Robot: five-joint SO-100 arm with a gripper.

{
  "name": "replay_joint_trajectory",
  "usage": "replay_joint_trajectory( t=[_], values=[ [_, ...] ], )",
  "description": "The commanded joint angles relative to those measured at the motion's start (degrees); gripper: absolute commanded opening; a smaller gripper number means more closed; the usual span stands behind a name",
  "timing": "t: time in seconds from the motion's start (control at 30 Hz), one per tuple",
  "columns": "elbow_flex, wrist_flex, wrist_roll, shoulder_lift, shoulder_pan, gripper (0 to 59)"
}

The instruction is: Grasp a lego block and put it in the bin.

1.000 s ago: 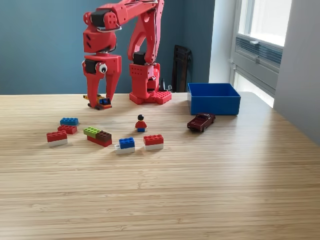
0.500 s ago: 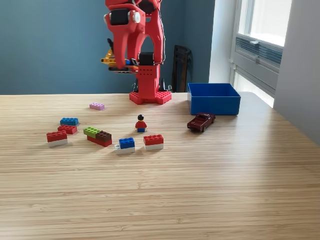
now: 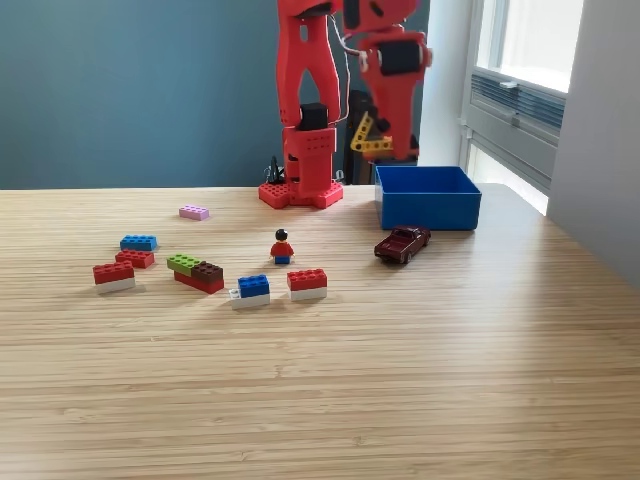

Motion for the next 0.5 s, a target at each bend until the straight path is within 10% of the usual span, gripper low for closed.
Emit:
replay_joint_trajectory(
  t=[0.03, 0.5],
  values=[
    [-5.54, 2.72, 1.76, -4.57, -8.79, 0.0],
    [-8.26, 7.47, 2.72, -10.28, -30.23, 0.0]
  ],
)
